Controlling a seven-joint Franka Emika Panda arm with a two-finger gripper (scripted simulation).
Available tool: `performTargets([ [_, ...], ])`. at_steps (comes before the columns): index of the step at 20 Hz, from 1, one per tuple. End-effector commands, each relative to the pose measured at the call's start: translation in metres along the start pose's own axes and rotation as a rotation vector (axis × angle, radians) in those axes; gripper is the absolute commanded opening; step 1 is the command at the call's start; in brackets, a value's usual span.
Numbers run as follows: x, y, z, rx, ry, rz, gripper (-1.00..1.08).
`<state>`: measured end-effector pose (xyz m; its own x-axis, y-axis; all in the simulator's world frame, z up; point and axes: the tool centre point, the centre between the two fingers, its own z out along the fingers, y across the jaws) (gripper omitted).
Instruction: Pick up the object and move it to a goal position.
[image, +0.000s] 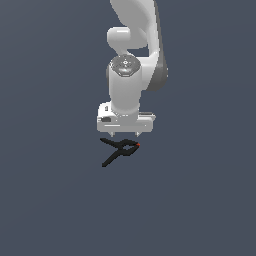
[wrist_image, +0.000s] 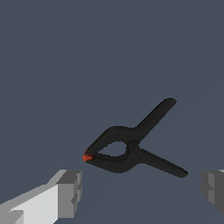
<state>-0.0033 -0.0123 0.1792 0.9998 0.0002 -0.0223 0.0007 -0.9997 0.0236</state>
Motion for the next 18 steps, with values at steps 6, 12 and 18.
performTargets([
  [6, 0.0042, -0.0013, -0.0059, -0.001, 0.015, -0.019, 0.28],
  [12, 0.0057, -0.0017, -0.0080, -0.002, 0.020, -0.027, 0.28],
  [18, 0.0041, 0.0027, -0.0029, -0.009, 0.014, -0.067, 0.28],
])
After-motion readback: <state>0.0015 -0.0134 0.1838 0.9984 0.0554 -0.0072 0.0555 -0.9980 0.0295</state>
